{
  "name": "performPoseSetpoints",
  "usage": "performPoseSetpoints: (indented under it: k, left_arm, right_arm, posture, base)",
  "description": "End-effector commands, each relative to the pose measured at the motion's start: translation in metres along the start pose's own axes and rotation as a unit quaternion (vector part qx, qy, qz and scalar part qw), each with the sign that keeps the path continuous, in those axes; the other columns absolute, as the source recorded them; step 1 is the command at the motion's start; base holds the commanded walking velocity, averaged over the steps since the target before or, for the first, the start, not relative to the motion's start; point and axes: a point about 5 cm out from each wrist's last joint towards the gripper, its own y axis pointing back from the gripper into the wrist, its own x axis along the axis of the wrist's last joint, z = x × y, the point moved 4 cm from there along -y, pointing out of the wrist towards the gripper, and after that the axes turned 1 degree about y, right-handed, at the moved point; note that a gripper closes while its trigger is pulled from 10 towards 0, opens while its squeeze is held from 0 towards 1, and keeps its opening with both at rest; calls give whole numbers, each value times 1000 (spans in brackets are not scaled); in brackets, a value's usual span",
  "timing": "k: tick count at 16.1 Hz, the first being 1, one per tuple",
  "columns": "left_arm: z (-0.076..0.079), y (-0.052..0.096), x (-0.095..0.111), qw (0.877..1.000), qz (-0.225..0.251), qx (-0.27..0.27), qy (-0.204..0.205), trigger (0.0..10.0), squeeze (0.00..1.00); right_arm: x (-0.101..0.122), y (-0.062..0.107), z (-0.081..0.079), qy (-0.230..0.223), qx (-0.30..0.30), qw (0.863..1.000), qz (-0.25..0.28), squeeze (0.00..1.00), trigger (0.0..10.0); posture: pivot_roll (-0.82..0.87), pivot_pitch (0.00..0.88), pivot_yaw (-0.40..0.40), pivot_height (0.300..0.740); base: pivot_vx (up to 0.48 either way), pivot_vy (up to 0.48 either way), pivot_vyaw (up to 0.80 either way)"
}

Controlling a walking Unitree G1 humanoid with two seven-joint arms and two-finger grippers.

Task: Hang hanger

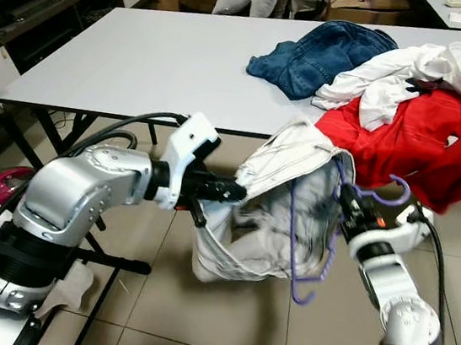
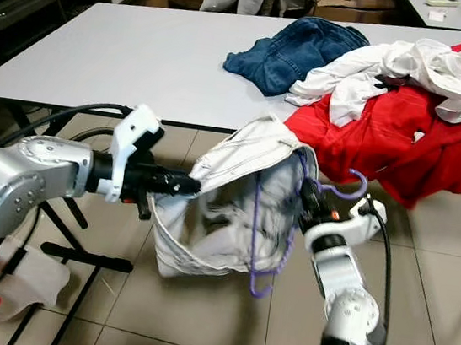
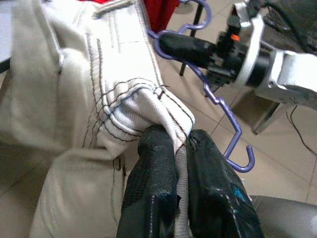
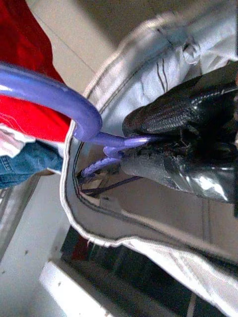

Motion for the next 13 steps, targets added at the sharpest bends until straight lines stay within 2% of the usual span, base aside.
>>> performPoseSetpoints:
  k: [1,3,5,6,7,8,10,11,13]
  left_arm:
    - [5,-1,-3,1000,-10,-12,-18,0,0]
    - [10,-5,-5,999,-8,-27,-26,0,0]
    - [22,-14,0,998,8,-57,-22,0,0]
    - [27,-19,-4,997,2,-67,-36,0,0]
    - [27,-23,-14,996,-18,-64,-60,0,0]
    - [24,-25,-21,996,-31,-59,-66,0,0]
    - [16,-21,-33,994,-56,-48,-83,0,0]
    - [17,-20,-33,994,-55,-53,-79,0,0]
    - [31,-14,-25,992,-32,-104,-68,0,0]
  right_arm:
    - [22,-3,-6,-33,6,998,54,0,10000]
    - [22,-7,-8,-74,2,995,65,0,10000]
    - [21,-12,-5,-103,-16,992,73,0,10000]
    - [21,-14,-5,-127,-21,989,79,0,10000]
    - [21,-15,-6,-139,-20,986,84,0,10000]
    - [23,-16,-7,-153,-20,984,89,0,10000]
    - [28,-18,-7,-161,-21,982,97,0,10000]
    - [29,-18,-7,-161,-23,982,98,0,10000]
    - [30,-19,-4,-158,-32,982,98,0,10000]
  posture:
    - [-10,0,129,740]
    - [-9,0,130,740]
    - [-6,0,131,740]
    - [-5,0,133,740]
    - [-6,0,133,740]
    - [-8,0,135,740]
    - [-10,0,137,740]
    - [-10,0,137,740]
    - [-7,0,135,740]
  base:
    - [0,0,0]
    - [0,0,0]
    - [0,0,0]
    - [0,0,0]
    - [0,0,0]
    - [0,0,0]
    - [0,0,0]
    - [0,0,0]
    - [0,0,0]
